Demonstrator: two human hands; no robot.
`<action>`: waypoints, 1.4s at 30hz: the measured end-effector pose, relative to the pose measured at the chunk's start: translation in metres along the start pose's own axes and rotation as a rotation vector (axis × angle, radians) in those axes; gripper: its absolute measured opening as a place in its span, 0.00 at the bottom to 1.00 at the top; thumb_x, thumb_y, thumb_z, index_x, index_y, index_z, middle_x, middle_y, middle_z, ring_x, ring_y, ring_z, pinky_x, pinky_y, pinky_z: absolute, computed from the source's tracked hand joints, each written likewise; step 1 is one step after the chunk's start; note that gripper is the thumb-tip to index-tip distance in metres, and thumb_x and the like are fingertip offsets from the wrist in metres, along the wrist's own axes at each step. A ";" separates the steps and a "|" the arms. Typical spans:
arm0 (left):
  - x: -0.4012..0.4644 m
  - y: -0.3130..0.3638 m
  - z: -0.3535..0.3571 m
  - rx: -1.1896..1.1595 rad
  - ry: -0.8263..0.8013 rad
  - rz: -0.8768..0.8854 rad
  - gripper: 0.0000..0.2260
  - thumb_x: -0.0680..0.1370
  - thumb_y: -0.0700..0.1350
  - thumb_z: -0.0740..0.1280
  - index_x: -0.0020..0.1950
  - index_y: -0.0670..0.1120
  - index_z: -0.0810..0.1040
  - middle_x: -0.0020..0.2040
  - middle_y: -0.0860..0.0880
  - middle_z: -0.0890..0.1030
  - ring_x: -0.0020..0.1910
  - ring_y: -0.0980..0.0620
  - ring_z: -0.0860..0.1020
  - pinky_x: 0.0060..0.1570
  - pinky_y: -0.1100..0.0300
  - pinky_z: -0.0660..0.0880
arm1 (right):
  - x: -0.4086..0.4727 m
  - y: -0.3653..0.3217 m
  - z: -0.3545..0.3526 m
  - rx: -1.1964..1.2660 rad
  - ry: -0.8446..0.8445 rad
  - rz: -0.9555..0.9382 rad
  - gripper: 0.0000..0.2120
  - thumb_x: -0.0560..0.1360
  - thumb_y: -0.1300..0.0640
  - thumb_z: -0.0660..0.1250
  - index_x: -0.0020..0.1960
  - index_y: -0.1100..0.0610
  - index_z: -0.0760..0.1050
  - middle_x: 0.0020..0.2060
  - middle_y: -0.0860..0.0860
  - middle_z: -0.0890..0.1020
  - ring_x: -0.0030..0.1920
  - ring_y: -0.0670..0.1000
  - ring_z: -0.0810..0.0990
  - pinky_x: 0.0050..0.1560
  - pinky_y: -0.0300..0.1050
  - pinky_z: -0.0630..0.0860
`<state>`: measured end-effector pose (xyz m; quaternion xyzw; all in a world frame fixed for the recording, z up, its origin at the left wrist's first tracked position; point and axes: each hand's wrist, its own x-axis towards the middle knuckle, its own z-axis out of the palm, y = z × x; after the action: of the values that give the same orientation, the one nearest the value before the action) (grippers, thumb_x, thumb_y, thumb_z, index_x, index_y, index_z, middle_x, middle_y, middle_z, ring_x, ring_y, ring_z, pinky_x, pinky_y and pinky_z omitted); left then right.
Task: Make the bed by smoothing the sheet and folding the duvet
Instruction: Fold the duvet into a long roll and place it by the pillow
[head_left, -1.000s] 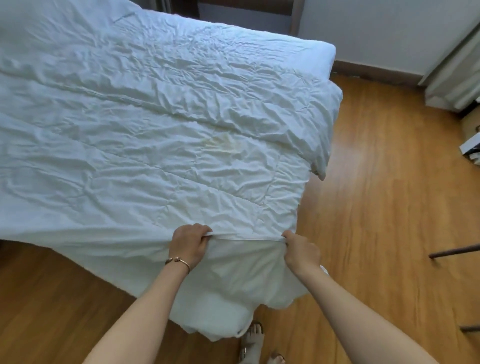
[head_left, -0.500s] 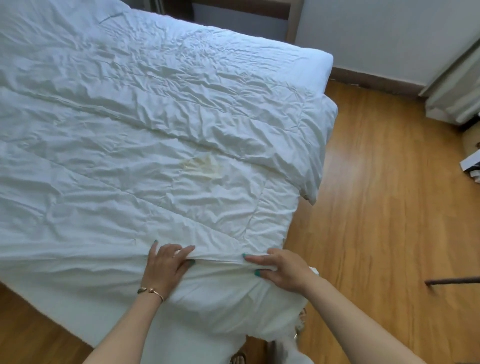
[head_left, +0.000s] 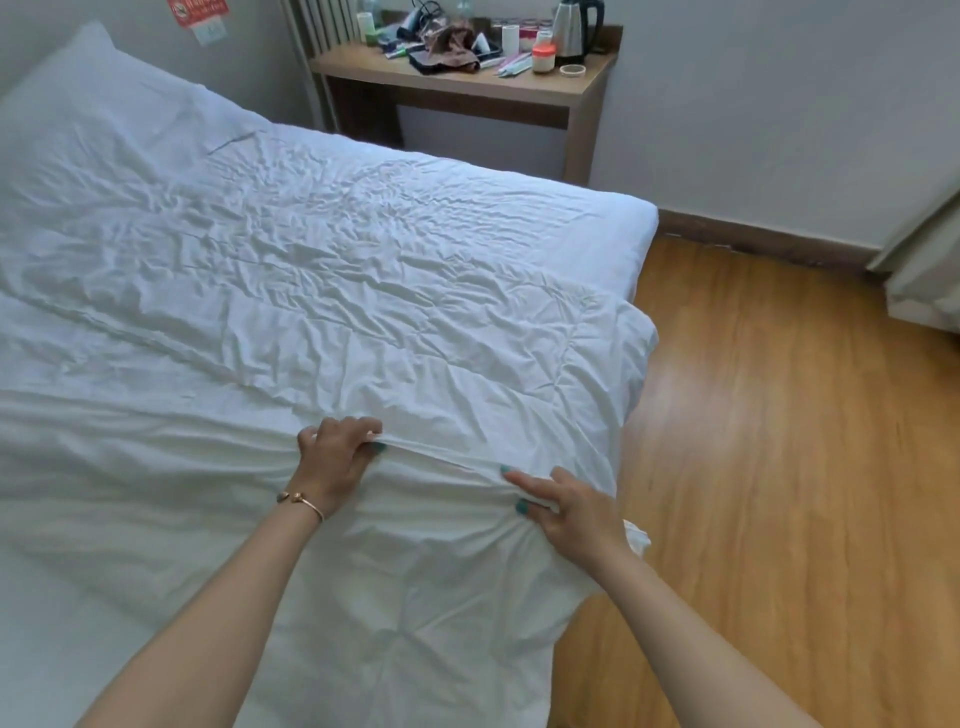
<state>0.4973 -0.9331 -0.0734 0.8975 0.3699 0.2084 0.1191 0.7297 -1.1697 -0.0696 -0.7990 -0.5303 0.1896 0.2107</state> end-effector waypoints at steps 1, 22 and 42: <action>0.016 0.003 0.006 -0.015 0.008 0.005 0.11 0.74 0.58 0.54 0.54 0.58 0.68 0.45 0.49 0.81 0.47 0.50 0.71 0.46 0.56 0.54 | 0.012 0.008 -0.006 -0.029 0.022 0.009 0.19 0.78 0.42 0.61 0.65 0.25 0.63 0.36 0.44 0.66 0.43 0.46 0.76 0.39 0.42 0.68; 0.448 0.095 0.160 -0.092 -0.171 0.353 0.07 0.74 0.52 0.64 0.50 0.57 0.68 0.39 0.51 0.78 0.45 0.46 0.78 0.45 0.54 0.55 | 0.299 0.202 -0.132 0.052 0.257 0.339 0.21 0.77 0.46 0.66 0.61 0.23 0.64 0.43 0.46 0.68 0.44 0.49 0.75 0.41 0.46 0.74; 0.522 0.113 0.342 0.129 -0.317 -0.068 0.14 0.79 0.57 0.55 0.47 0.54 0.79 0.43 0.52 0.77 0.50 0.45 0.73 0.50 0.53 0.55 | 0.413 0.355 -0.099 0.043 -0.059 0.482 0.25 0.75 0.48 0.66 0.68 0.28 0.64 0.53 0.47 0.72 0.56 0.52 0.73 0.57 0.47 0.68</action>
<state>1.0586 -0.6593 -0.1853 0.9119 0.3893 0.0356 0.1250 1.2050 -0.9234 -0.2103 -0.8920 -0.3261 0.2687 0.1608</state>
